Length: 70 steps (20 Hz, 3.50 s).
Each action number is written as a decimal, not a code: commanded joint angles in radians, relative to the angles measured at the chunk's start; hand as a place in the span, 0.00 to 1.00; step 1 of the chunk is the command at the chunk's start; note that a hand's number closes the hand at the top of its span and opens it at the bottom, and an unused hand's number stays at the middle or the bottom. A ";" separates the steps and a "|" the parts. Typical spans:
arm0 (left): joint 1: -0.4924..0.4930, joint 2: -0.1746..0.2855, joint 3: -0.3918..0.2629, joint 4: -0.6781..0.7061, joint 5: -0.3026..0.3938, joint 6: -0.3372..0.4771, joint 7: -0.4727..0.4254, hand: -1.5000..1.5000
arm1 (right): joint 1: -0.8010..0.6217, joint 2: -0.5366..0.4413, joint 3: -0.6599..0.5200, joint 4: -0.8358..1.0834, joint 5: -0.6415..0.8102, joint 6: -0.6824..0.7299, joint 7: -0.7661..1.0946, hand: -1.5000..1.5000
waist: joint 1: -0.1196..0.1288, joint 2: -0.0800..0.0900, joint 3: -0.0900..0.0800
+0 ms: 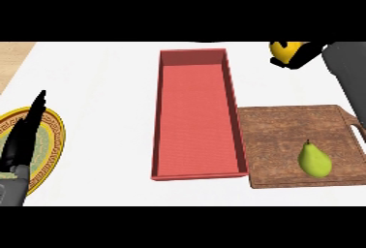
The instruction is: Pick the lemon from the cutting board and place it in the cardboard box
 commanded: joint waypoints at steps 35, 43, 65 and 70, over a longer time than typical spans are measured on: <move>-0.014 -0.021 0.030 0.008 -0.028 -0.064 -0.022 0.50 | -0.069 0.502 0.246 0.004 -0.342 0.059 0.661 0.00 | 0.060 0.010 -0.001; 0.017 -0.063 0.004 -0.019 -0.060 -0.030 -0.046 0.50 | -0.117 0.502 0.132 0.015 -0.488 0.011 0.555 0.00 | 0.049 0.010 -0.001; -0.034 -0.073 0.027 0.020 -0.066 -0.033 -0.048 0.50 | -0.122 0.037 -0.093 0.256 -0.578 0.407 0.369 0.00 | 0.053 0.037 0.001; -0.050 -0.034 0.036 -0.008 -0.068 -0.055 -0.023 0.50 | -0.117 -0.043 -0.068 0.258 -0.544 0.468 0.346 0.00 | 0.073 0.042 0.003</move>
